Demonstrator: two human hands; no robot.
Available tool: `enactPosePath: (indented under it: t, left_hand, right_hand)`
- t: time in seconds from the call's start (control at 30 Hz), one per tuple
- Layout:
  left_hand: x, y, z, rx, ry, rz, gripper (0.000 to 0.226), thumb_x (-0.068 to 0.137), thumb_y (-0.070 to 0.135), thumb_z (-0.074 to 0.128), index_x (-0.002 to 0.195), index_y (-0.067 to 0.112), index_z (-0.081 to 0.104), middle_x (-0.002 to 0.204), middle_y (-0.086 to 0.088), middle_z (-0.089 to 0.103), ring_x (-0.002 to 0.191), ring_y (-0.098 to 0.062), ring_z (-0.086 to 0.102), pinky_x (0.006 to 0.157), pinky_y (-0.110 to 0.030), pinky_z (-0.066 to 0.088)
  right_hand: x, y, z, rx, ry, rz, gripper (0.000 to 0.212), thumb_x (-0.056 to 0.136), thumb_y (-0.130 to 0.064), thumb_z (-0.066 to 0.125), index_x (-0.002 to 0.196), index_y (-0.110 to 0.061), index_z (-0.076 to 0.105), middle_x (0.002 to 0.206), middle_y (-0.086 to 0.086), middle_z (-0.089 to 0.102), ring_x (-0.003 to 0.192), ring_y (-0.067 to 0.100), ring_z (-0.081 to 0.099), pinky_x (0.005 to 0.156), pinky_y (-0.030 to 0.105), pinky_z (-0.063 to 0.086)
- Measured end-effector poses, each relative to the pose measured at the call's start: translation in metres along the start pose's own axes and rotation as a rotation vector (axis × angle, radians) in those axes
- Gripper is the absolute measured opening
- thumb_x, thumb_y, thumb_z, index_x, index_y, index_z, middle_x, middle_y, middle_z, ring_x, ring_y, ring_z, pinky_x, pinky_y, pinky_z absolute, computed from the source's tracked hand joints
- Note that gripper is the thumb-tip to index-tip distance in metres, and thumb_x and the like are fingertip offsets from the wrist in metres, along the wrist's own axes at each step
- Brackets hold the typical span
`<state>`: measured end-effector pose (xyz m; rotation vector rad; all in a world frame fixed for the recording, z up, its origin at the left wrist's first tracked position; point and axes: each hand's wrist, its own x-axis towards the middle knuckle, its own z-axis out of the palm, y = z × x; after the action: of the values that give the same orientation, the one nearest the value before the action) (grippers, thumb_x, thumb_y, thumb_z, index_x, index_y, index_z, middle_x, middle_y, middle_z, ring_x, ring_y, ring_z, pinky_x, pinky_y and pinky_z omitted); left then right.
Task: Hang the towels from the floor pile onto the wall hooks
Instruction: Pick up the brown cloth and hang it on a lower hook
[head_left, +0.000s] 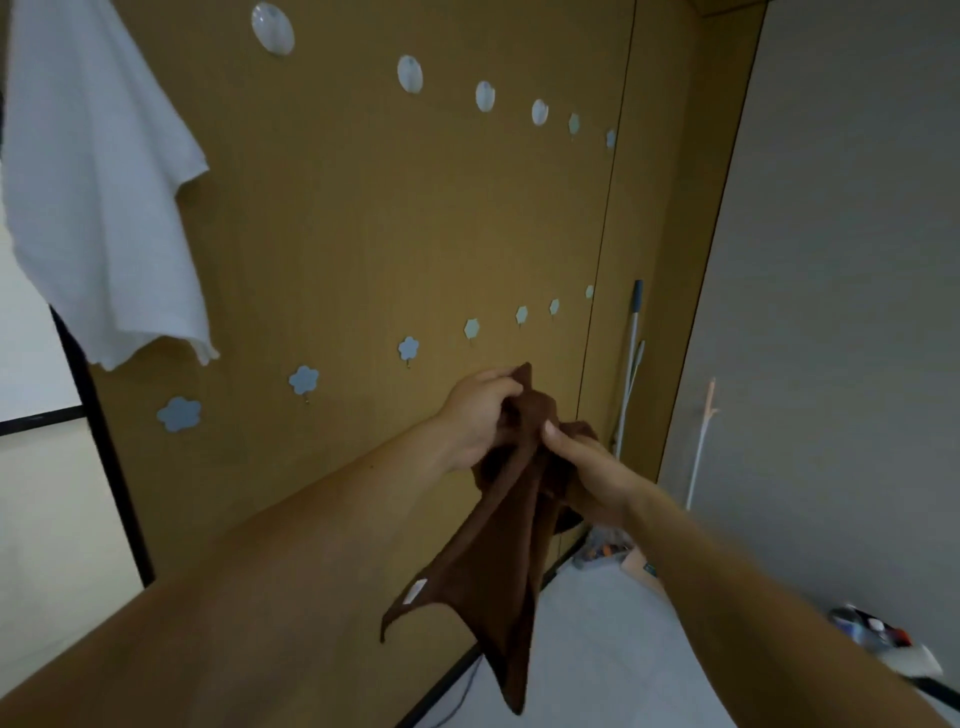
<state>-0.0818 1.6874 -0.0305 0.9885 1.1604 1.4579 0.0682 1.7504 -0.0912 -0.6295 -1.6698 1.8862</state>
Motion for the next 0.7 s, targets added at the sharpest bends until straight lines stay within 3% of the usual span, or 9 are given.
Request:
enactPosePath:
  t: [0.07,0.13,0.23,0.3,0.33,0.43,0.5,0.63,0.7]
  left_hand:
    - [-0.003,0.005,0.000,0.136,-0.242,-0.086,0.036,0.096,0.022,0.051,0.128,0.008,0.055,0.117,-0.016,0.066,0.104,-0.026,0.064,0.080,-0.035,0.055]
    - [-0.002,0.007,-0.010,0.147,-0.377,-0.139,0.039,0.096,0.029,0.048,0.129,0.011,0.056,0.118,-0.016,0.066,0.111,-0.027,0.063,0.088,-0.037,0.054]
    - [0.004,0.002,-0.025,0.179,-0.042,-0.048,0.031,0.094,0.016,0.043,0.121,0.009,0.057,0.092,-0.017,0.073,0.088,-0.029,0.071,0.069,-0.035,0.058]
    - [0.001,-0.009,-0.040,0.410,0.226,-0.017,0.020,0.091,0.009,0.045,0.104,0.003,0.059,0.070,-0.011,0.069,0.063,-0.024,0.069,0.054,-0.029,0.052]
    - [-0.001,-0.016,-0.049,0.546,0.258,-0.071,0.015,0.090,0.010,0.048,0.097,0.003,0.059,0.068,-0.010,0.066,0.059,-0.022,0.066,0.051,-0.028,0.049]
    - [-0.016,-0.035,-0.069,0.893,-0.031,-0.488,0.022,0.089,0.024,0.061,0.102,0.006,0.064,0.092,-0.008,0.068,0.077,-0.019,0.066,0.071,-0.036,0.055]
    - [-0.021,-0.043,-0.068,0.908,-0.176,-0.642,0.041,0.085,0.043,0.063,0.113,0.013,0.063,0.107,-0.006,0.069,0.092,-0.020,0.067,0.082,-0.040,0.054]
    - [-0.015,-0.037,-0.057,0.600,-0.011,-0.331,0.043,0.091,0.049,0.047,0.114,0.016,0.063,0.103,-0.004,0.067,0.088,-0.023,0.067,0.081,-0.046,0.054]
    - [-0.011,-0.021,-0.051,0.435,0.100,-0.095,0.034,0.096,0.044,0.043,0.105,0.018,0.064,0.096,-0.001,0.065,0.082,-0.022,0.065,0.080,-0.047,0.054]
  right_hand:
    - [0.004,0.001,0.001,-0.002,-0.055,-0.056,0.064,0.077,-0.042,0.076,0.132,-0.016,0.056,0.129,0.015,0.062,0.120,0.032,0.059,0.102,0.047,0.046]
    - [0.009,-0.001,0.002,-0.045,0.007,-0.089,0.056,0.069,-0.031,0.085,0.122,-0.023,0.065,0.122,0.011,0.067,0.115,0.028,0.063,0.098,0.044,0.050]
    - [0.019,-0.003,0.001,-0.022,0.191,-0.026,0.042,0.066,-0.017,0.086,0.106,-0.011,0.074,0.107,0.015,0.072,0.100,0.033,0.069,0.086,0.043,0.056]
    - [0.023,-0.007,0.001,-0.018,0.335,0.046,0.030,0.074,-0.017,0.076,0.102,-0.006,0.072,0.099,0.017,0.073,0.091,0.035,0.070,0.073,0.040,0.058]
    - [0.025,-0.008,0.002,0.002,0.381,0.068,0.024,0.078,-0.019,0.071,0.098,-0.005,0.072,0.096,0.018,0.073,0.089,0.035,0.069,0.072,0.039,0.057]
    - [0.028,-0.014,0.009,0.141,0.430,0.095,0.027,0.088,-0.026,0.058,0.101,-0.006,0.070,0.094,0.017,0.073,0.091,0.034,0.068,0.083,0.042,0.056]
    - [0.028,-0.017,0.011,0.222,0.357,0.091,0.034,0.092,-0.030,0.052,0.108,-0.005,0.068,0.097,0.017,0.073,0.092,0.034,0.068,0.085,0.042,0.056]
    - [0.023,-0.026,0.020,0.097,0.183,0.170,0.040,0.092,-0.036,0.050,0.109,-0.005,0.069,0.099,0.018,0.072,0.089,0.031,0.070,0.076,0.037,0.057]
    - [0.012,-0.027,0.021,-0.002,0.148,0.192,0.044,0.095,-0.037,0.049,0.118,-0.004,0.065,0.112,0.019,0.069,0.102,0.033,0.066,0.089,0.042,0.054]
